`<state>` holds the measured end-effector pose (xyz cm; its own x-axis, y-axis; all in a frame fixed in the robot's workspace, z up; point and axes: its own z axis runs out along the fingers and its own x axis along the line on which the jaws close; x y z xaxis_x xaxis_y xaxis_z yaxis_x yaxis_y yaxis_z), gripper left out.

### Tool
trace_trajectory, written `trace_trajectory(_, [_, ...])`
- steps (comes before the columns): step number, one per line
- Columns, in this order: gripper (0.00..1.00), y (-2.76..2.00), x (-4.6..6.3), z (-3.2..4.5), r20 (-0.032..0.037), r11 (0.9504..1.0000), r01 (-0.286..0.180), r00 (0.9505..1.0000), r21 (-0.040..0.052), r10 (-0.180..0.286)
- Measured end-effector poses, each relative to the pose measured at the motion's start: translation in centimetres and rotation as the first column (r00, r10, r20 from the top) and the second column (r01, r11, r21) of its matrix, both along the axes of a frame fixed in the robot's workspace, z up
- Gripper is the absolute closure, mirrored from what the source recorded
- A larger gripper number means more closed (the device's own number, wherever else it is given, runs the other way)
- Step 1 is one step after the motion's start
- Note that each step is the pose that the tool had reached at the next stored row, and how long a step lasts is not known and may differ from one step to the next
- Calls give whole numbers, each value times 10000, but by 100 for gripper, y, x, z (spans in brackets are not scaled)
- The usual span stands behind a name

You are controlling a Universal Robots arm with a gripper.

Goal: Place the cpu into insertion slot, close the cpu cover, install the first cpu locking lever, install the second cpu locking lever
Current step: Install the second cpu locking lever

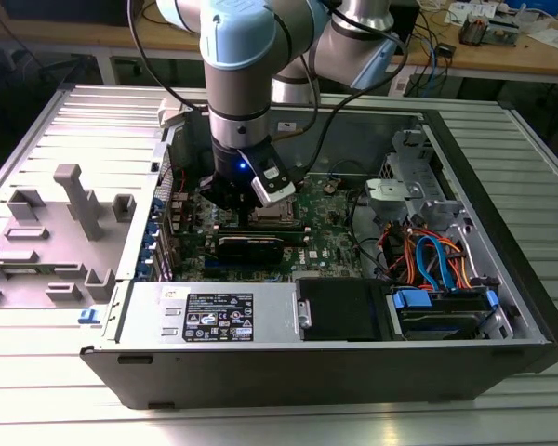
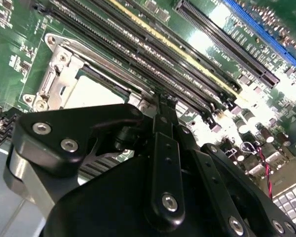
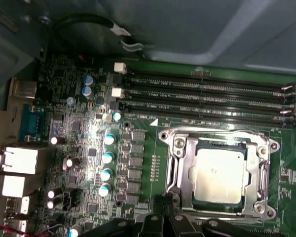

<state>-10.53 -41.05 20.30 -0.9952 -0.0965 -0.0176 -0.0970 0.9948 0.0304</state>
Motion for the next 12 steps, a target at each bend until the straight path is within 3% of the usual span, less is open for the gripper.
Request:
trace_trajectory(6, [89,0,0,23,0,9995,-19,10000,-317,19])
trace_trajectory(12, [89,28,-1,21,1,9995,-66,10000,-296,66])
